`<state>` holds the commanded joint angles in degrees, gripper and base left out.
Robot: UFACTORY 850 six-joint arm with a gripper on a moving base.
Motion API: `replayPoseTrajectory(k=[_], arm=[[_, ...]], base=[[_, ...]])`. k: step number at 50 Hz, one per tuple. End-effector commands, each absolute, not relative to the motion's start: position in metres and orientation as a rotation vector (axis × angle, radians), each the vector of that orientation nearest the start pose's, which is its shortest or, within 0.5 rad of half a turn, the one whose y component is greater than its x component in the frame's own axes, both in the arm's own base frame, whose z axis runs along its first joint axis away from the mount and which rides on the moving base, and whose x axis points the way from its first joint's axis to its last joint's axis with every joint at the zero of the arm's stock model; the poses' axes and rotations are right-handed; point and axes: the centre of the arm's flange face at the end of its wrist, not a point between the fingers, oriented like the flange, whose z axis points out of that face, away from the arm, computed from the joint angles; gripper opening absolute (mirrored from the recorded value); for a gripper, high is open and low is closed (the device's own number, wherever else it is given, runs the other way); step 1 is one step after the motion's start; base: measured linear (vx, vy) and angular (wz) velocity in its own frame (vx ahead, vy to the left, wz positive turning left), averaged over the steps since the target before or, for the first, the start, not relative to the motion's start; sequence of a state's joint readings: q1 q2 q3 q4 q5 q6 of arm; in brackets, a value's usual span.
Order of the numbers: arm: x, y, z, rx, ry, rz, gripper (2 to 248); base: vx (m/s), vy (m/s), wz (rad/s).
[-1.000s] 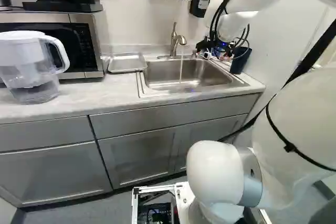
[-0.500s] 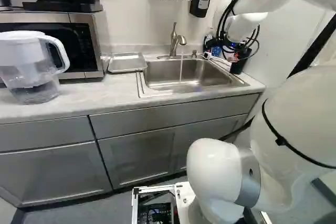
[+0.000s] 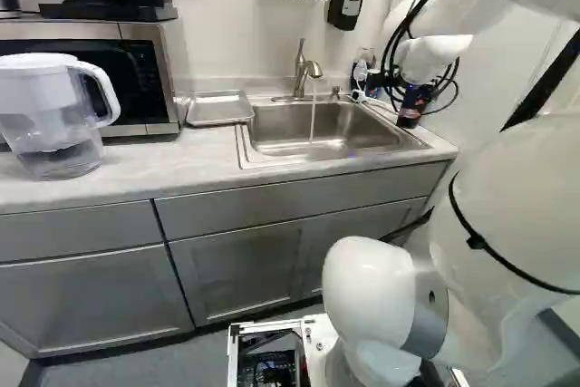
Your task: Rinse the cup and place it in the tray
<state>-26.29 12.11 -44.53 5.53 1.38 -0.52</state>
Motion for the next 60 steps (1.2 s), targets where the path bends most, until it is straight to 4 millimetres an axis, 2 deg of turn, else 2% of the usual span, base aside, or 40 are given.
replayPoseTrajectory(k=[30,60], arm=[[0.398,-0.202,0.570,-2.662,0.942,-1.742,247],[0.404,-0.206,0.542,-2.458,1.277,-1.714,247]], base=[[0.000,0.000,0.000],[0.000,0.000,0.000]])
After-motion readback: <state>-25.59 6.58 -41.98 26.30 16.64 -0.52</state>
